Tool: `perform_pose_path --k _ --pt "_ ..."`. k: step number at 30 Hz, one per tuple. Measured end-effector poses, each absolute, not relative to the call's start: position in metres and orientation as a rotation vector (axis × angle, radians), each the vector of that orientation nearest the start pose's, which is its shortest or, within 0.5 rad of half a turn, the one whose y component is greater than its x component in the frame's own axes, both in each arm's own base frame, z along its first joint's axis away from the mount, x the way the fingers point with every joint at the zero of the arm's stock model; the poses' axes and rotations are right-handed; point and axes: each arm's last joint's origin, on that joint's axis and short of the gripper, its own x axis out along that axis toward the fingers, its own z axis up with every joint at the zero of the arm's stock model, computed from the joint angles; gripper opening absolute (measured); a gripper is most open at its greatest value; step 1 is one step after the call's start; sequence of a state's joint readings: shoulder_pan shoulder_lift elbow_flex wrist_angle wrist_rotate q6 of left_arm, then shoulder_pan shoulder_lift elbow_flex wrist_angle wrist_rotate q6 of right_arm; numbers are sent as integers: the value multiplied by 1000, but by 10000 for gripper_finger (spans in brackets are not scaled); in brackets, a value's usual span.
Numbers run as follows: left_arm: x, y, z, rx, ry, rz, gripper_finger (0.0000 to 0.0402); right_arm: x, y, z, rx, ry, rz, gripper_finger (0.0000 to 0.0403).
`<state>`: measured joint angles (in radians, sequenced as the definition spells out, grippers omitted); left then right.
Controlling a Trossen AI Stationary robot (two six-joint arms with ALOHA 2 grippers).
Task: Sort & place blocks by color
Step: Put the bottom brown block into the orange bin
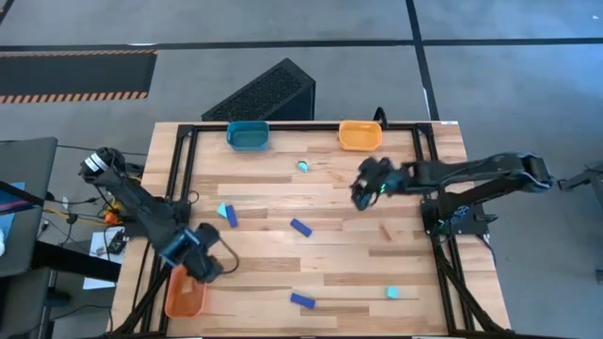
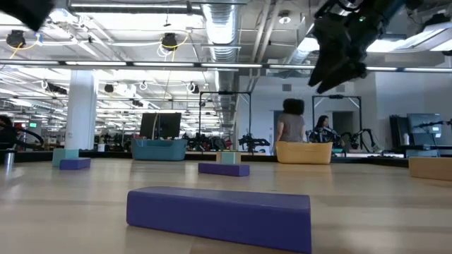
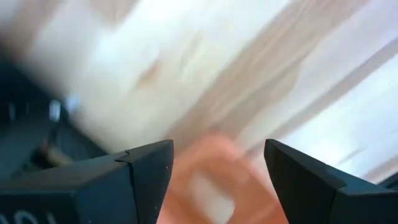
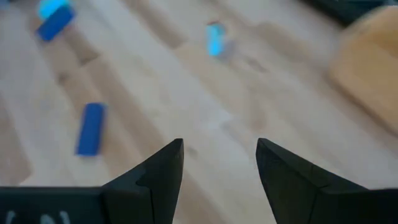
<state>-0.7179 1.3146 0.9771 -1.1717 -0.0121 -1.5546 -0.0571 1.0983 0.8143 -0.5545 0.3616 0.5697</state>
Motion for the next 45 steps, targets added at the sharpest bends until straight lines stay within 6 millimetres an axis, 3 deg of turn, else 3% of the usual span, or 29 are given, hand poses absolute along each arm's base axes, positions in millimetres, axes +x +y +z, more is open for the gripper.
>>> perform_pose_path --k 6,12,18,23,29,38,45 --pt "191 -108 242 -626 1228 586 238 175 -50 268 488 737 -740 223" --pt "238 -78 253 -588 935 413 238 167 -58 259 636 871 -717 220" --pt "257 -54 261 -529 805 369 238 160 -30 244 638 1133 -700 210" --pt "257 -43 258 -487 823 406 238 154 -1 227 676 1163 -621 208" --pt "260 -29 256 -444 810 416 238 139 23 203 794 1183 -676 209" --pt "279 -2 272 -406 643 213 238 135 47 196 826 1227 -699 210" --pt "281 15 283 -407 601 253 238 129 63 197 908 1225 -698 237"
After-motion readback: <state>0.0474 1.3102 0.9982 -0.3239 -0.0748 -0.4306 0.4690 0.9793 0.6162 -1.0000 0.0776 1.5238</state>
